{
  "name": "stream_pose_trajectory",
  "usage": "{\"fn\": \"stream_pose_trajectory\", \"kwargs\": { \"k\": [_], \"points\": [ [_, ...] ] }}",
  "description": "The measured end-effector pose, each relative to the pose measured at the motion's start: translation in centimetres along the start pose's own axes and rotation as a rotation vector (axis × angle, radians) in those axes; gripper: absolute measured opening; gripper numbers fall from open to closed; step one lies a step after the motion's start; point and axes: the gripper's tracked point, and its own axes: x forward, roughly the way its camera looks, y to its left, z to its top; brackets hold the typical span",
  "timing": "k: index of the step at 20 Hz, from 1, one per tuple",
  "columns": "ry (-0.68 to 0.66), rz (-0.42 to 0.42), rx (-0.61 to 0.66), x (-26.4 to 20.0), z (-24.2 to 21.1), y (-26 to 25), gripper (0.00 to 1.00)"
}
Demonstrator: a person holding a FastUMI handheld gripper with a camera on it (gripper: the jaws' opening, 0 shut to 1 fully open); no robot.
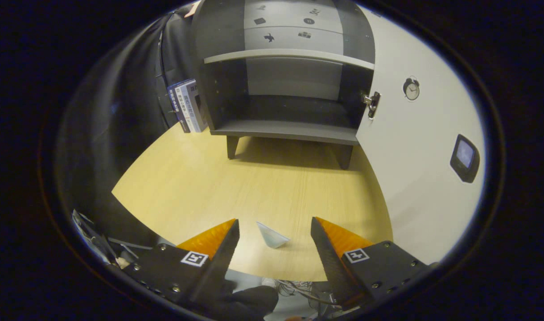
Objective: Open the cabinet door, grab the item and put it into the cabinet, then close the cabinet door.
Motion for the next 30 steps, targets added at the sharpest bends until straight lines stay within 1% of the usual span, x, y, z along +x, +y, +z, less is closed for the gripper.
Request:
{"fn": "stream_pose_trajectory", "kwargs": {
  "k": [4, 11, 14, 15, 16, 18, 19, 20, 22, 23, 26, 29, 30],
  "points": [
    [0.033, 0.009, 0.000, 1.1, -1.7, 0.2, 0.95],
    [0.067, 0.007, 0.033, 4.5, -3.0, 0.2, 0.95],
    [0.088, 0.007, 0.027, 5.9, -3.7, 0.1, 0.94],
    [0.100, 0.006, 0.020, 6.2, -4.1, 0.1, 0.88],
    [0.106, 0.003, 0.011, 6.8, -4.4, 0.0, 0.85],
    [0.125, 0.011, -0.001, 7.3, -5.1, 0.1, 0.69],
    [0.122, 0.012, 0.002, 6.7, -4.9, 0.1, 0.58],
    [0.142, 0.026, -0.001, 7.2, -5.6, 0.5, 0.47],
    [0.138, 0.019, -0.013, 7.1, -5.4, 0.4, 0.47],
    [0.146, 0.016, -0.025, 7.5, -5.7, 0.3, 0.33],
    [0.136, 0.024, -0.078, 7.3, -5.7, 0.7, 0.33],
    [0.125, 0.027, -0.075, 6.9, -5.0, 0.8, 0.33],
    [0.104, -0.035, -0.060, 6.4, -4.2, -0.3, 0.33]
  ]
}}
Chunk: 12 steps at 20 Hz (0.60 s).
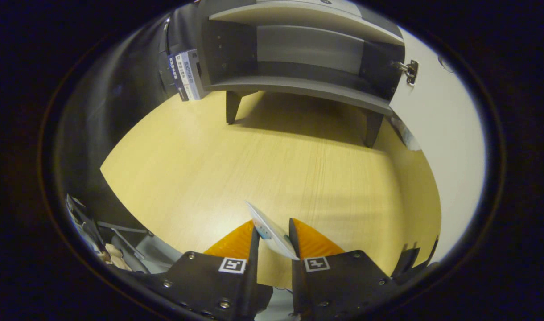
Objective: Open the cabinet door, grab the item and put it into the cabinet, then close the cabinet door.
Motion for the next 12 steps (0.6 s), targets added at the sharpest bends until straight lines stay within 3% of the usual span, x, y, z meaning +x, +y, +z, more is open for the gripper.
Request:
{"fn": "stream_pose_trajectory", "kwargs": {
  "k": [1, 5, 12],
  "points": [
    [-0.006, -0.011, 0.019, 0.0, 0.9, -0.5, 0.15],
    [-0.047, -0.012, 0.083, -1.4, 4.6, -1.6, 0.15],
    [-0.179, -0.013, 0.122, -6.9, 14.9, -2.7, 0.14]
  ]
}}
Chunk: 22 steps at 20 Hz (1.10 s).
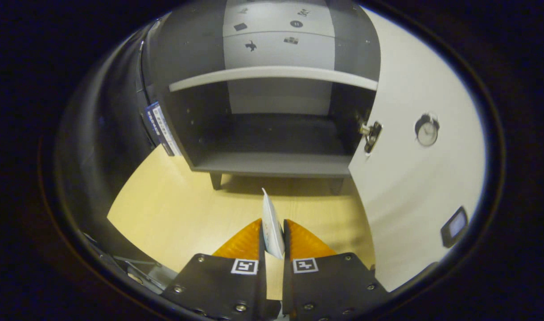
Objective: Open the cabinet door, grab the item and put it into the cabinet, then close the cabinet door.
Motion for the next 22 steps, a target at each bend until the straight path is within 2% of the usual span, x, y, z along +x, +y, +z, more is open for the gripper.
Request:
{"fn": "stream_pose_trajectory", "kwargs": {
  "k": [8, 15, 19, 22],
  "points": [
    [-0.177, 0.072, -0.033, -5.2, 11.3, 3.4, 0.14],
    [-0.296, 0.128, 0.034, -7.8, 20.4, 4.4, 0.14],
    [-0.328, 0.128, 0.049, -8.1, 23.7, 3.7, 0.14],
    [-0.325, 0.124, 0.057, -6.7, 25.8, 3.2, 0.14]
  ]
}}
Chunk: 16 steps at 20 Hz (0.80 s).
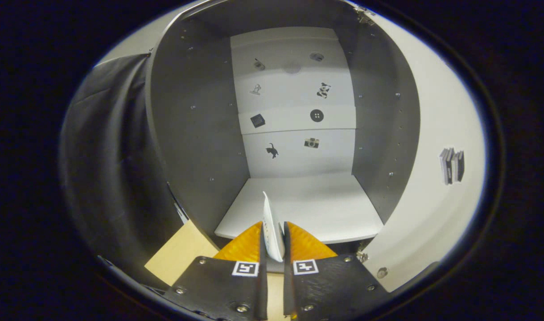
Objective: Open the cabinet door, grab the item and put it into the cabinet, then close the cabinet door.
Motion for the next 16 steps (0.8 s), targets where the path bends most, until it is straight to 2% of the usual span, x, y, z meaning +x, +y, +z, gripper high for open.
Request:
{"fn": "stream_pose_trajectory", "kwargs": {
  "k": [9, 16],
  "points": [
    [0.127, -0.056, -0.017, 8.4, 0.4, -2.6, 0.14],
    [0.213, -0.074, -0.065, 10.2, -1.2, -3.3, 0.14]
  ]
}}
